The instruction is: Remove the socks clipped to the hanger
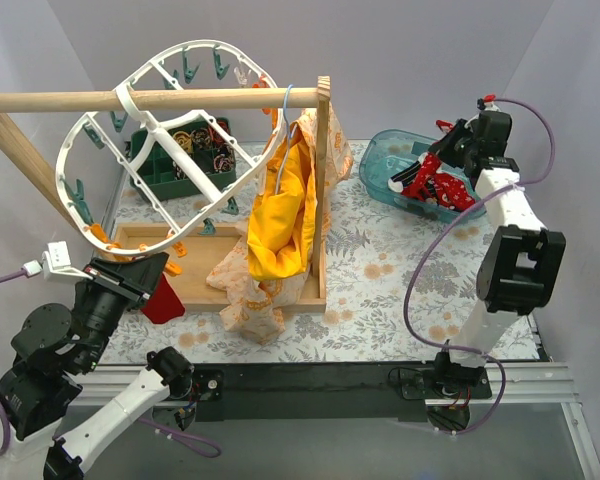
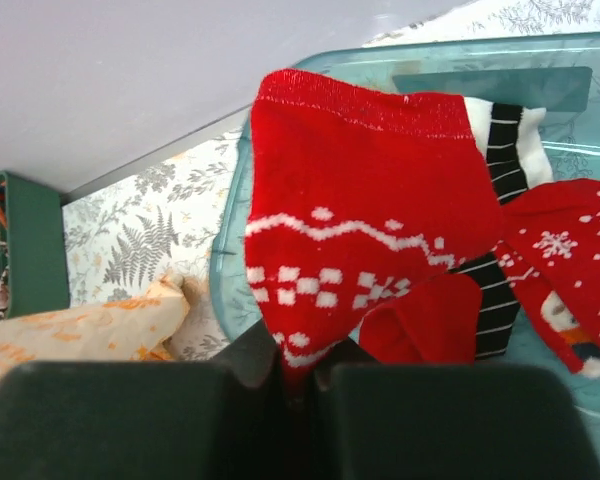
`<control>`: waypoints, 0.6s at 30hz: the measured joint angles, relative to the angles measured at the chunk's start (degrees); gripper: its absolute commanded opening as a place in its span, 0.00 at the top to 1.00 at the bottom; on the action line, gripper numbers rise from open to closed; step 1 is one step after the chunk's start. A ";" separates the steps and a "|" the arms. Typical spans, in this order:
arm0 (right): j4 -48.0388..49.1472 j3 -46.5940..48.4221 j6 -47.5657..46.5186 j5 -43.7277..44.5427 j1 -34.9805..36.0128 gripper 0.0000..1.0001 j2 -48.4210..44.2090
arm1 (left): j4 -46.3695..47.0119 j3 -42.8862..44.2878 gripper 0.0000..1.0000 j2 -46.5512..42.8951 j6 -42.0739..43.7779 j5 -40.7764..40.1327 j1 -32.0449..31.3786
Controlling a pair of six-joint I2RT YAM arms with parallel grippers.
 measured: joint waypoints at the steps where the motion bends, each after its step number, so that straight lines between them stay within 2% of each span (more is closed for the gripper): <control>1: -0.22 2.03 0.61 -1.38 -1.09 0.71 2.67 | 0.26 -0.15 1.00 0.02 -0.26 0.22 0.00; 2: -1.09 4.37 1.05 -2.36 -1.86 0.68 5.57 | 0.46 -0.26 1.00 0.04 -0.42 0.46 0.00; 3: -2.56 7.10 1.07 -2.84 -2.56 0.56 8.37 | 0.57 -0.31 1.00 0.09 -0.55 0.72 0.00; 5: -5.97 12.20 0.37 -2.73 -3.48 0.46 13.38 | 0.76 -0.35 1.00 0.24 -0.76 1.09 0.00; 6: -8.15 14.34 -0.22 -2.51 -3.65 0.35 15.30 | 0.76 -0.35 1.00 0.35 -0.79 1.22 0.00; 7: -10.29 16.15 -1.01 -2.16 -3.69 0.29 16.76 | 0.76 -0.35 1.00 0.42 -0.81 1.29 0.00; 8: -11.98 17.31 -1.66 -1.75 -3.63 0.28 17.77 | 0.76 -0.37 1.00 0.50 -0.81 1.36 0.00; 10: -14.64 17.55 -3.21 -0.52 -3.30 0.10 17.99 | 0.83 -0.44 1.00 0.59 -0.81 1.51 0.00; 11: -16.00 17.53 -3.85 0.33 -3.02 0.09 17.81 | 0.92 -0.59 1.00 0.59 -0.81 1.55 0.00; 12: -16.90 17.44 -4.68 1.44 -2.64 0.02 17.59 | 0.98 -0.72 1.00 0.59 -0.81 1.62 0.00; 18: -20.31 13.51 -9.25 9.97 1.49 0.02 12.33 | 1.84 -2.23 1.00 0.61 -0.81 2.29 0.00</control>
